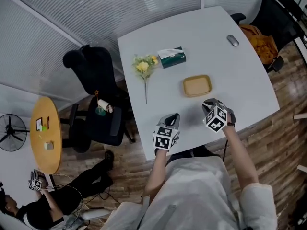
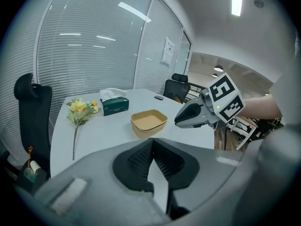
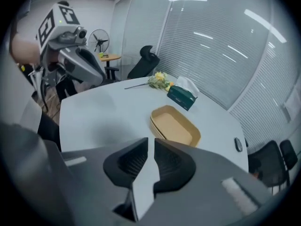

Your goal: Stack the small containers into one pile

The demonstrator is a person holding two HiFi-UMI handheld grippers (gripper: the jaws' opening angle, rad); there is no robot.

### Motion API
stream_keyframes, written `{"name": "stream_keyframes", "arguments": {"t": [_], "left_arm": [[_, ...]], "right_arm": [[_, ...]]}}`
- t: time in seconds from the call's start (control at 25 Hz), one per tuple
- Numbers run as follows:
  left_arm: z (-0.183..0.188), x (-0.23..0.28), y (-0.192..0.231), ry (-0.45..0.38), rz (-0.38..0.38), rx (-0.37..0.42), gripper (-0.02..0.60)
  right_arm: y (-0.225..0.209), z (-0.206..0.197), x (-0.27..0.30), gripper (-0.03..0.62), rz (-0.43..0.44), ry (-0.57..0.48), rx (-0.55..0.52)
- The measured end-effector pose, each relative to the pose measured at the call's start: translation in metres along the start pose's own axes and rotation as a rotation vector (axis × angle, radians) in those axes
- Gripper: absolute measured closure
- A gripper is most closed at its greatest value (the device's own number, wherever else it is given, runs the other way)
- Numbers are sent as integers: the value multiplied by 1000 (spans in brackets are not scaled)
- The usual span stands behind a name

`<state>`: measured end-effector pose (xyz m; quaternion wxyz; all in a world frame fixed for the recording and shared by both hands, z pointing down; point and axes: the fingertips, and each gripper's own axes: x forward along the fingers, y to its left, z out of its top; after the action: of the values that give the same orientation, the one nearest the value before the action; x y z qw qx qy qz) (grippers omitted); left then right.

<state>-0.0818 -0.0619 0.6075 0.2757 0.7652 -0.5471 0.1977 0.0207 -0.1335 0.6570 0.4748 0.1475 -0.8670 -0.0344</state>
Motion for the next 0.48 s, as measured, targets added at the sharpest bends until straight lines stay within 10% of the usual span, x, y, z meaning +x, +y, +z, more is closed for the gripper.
{"name": "stream_keyframes", "arguments": {"t": [0.48], "left_arm": [[8, -10, -1, -41, -98, 63, 575]], "right_arm": [[10, 9, -42, 556, -203, -259, 491]]}}
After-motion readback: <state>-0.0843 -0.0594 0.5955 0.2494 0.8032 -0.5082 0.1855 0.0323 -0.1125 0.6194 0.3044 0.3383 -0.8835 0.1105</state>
